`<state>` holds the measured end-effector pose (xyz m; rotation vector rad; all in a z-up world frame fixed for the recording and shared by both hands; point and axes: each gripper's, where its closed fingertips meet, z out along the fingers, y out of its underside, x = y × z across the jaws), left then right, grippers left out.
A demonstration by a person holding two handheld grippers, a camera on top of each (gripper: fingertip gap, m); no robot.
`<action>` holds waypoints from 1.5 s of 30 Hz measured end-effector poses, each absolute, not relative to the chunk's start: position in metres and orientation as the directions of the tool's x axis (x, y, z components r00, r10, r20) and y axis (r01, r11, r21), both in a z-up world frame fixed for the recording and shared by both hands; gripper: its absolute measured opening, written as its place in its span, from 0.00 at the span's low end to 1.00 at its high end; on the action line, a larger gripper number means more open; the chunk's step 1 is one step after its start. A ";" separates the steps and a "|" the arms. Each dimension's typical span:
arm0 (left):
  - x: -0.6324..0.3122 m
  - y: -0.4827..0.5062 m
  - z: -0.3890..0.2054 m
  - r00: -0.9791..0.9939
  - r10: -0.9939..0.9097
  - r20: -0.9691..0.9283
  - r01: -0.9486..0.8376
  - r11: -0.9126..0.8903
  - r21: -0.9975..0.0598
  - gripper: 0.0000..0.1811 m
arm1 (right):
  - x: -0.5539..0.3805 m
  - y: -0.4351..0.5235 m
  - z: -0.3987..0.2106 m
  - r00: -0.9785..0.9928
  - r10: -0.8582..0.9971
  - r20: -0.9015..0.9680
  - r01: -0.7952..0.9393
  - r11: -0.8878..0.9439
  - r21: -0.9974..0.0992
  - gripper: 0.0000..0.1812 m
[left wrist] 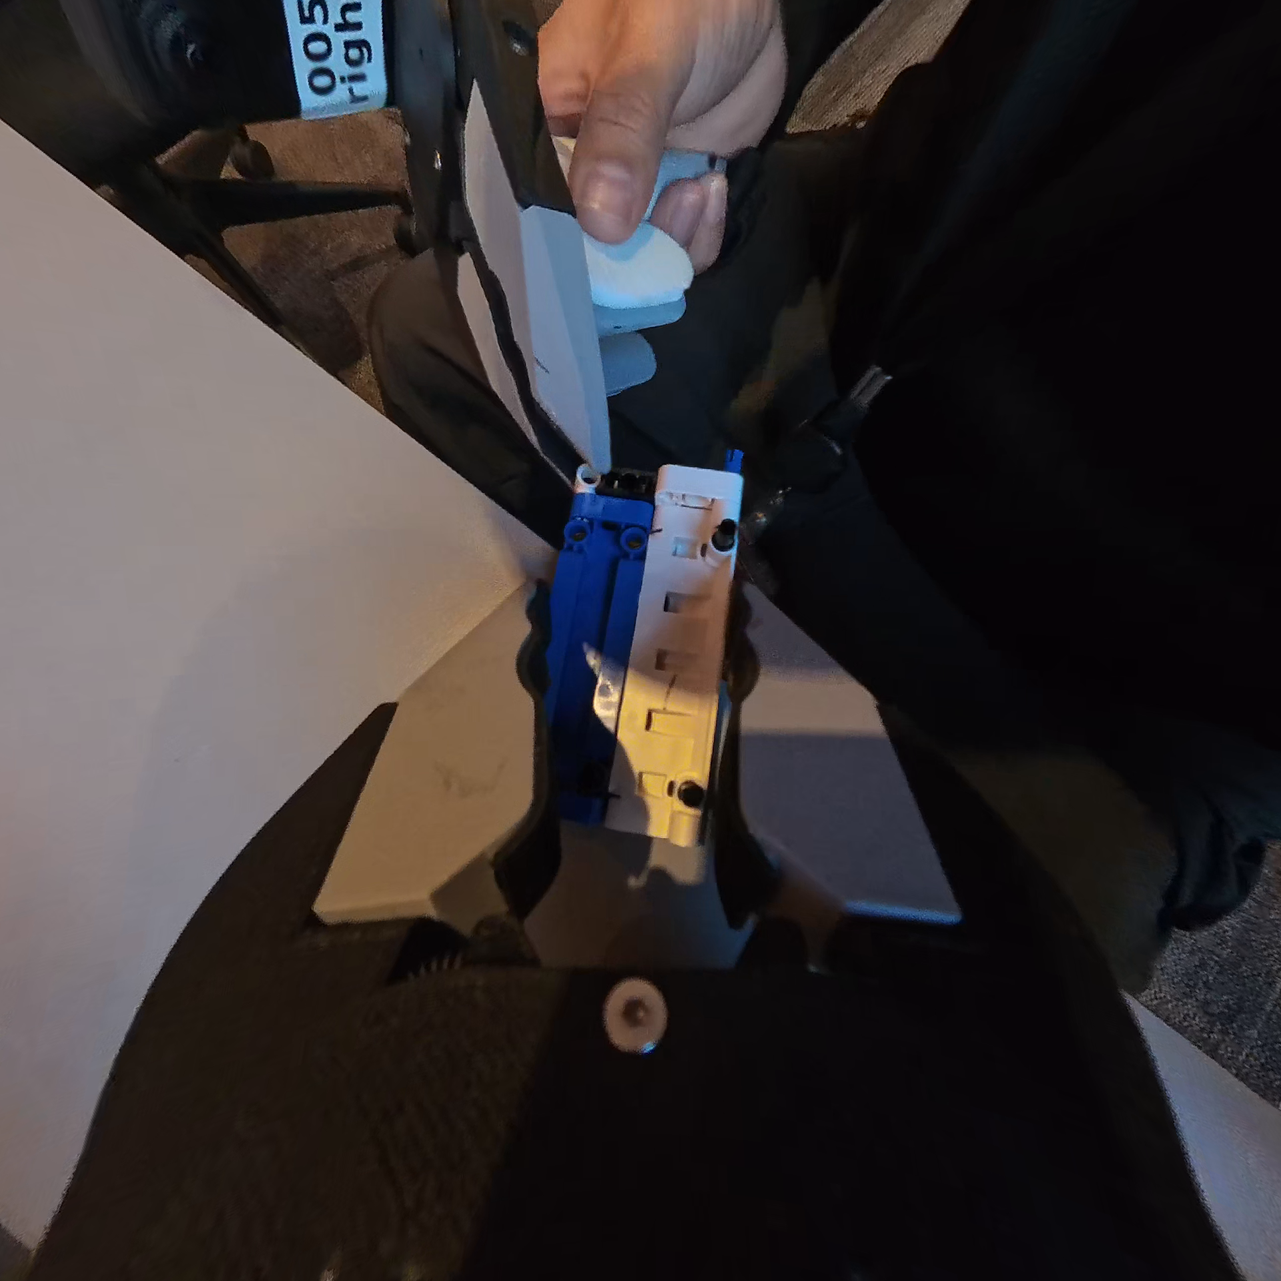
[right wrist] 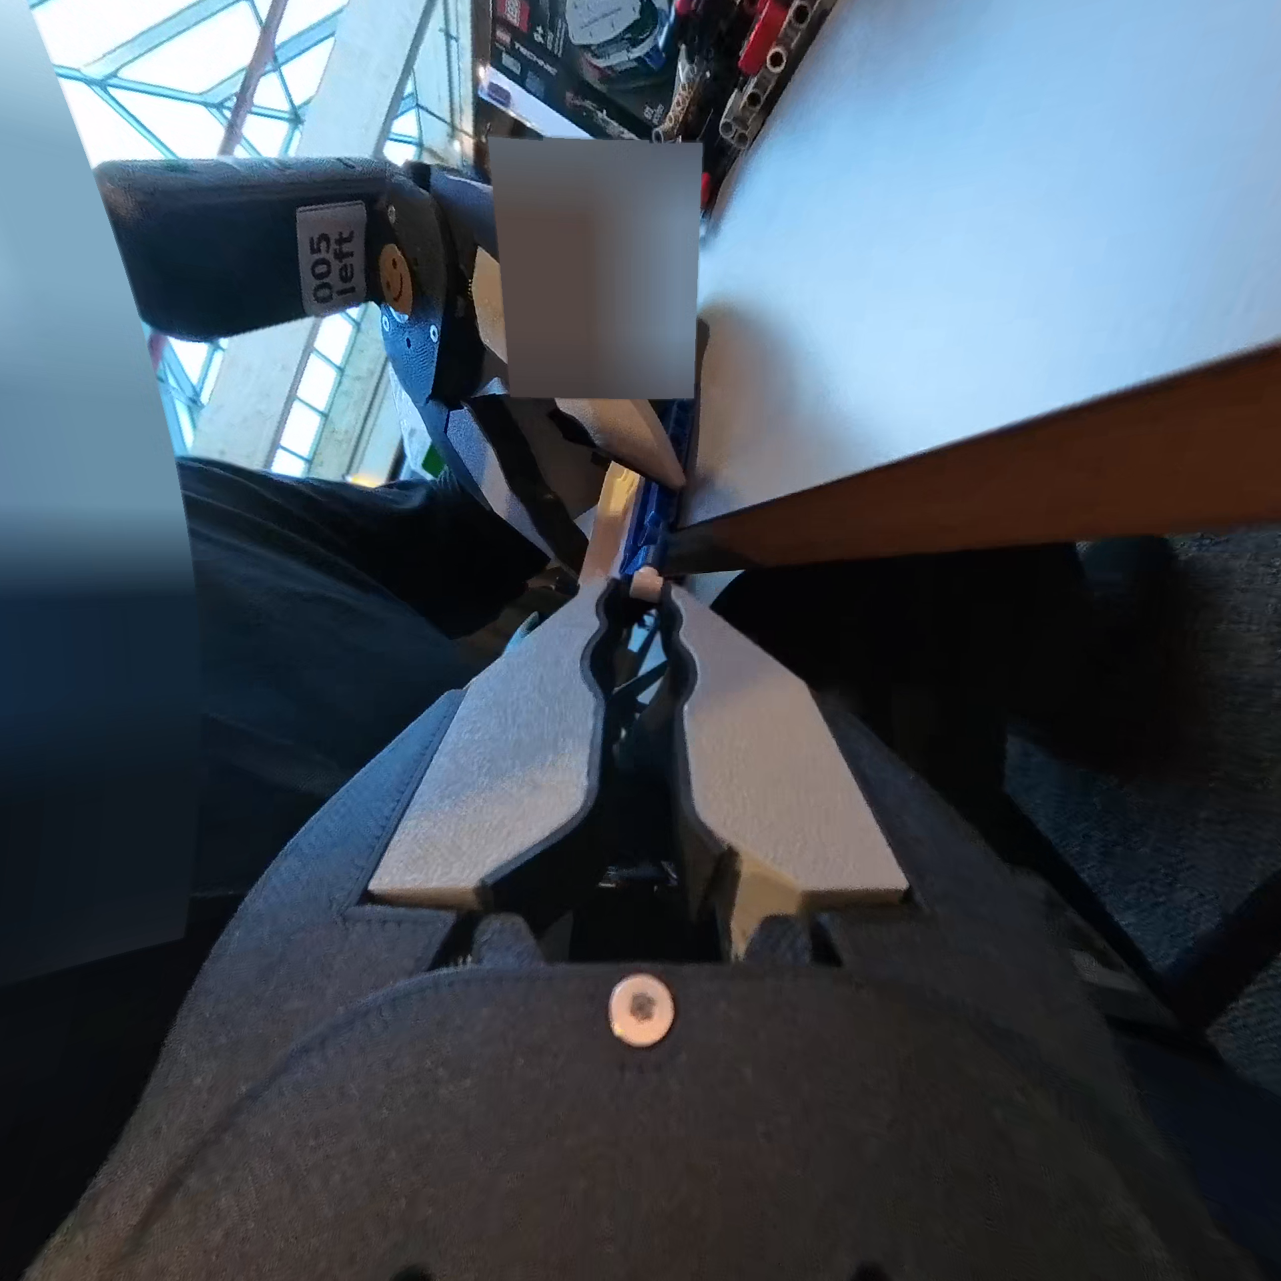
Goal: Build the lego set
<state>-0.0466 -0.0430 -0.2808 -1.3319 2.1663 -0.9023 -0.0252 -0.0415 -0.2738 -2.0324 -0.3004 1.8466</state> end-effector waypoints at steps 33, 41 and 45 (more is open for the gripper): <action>-0.059 -0.027 -0.282 -0.220 -0.975 0.017 -0.691 0.143 -0.708 0.28 | -0.004 -0.029 -0.232 0.270 0.562 -0.782 -0.168 -0.772 -0.613 0.05; -0.100 -0.037 -0.281 -0.065 -0.998 0.011 -0.708 0.038 -0.705 0.31 | -0.021 -0.032 -0.199 0.276 0.697 -0.661 -0.104 -0.662 -0.742 0.02; -0.114 -0.044 -0.280 -0.006 -1.000 0.026 -0.689 -0.015 -0.725 0.31 | -0.035 -0.034 -0.191 0.249 0.726 -0.641 -0.085 -0.643 -0.761 0.02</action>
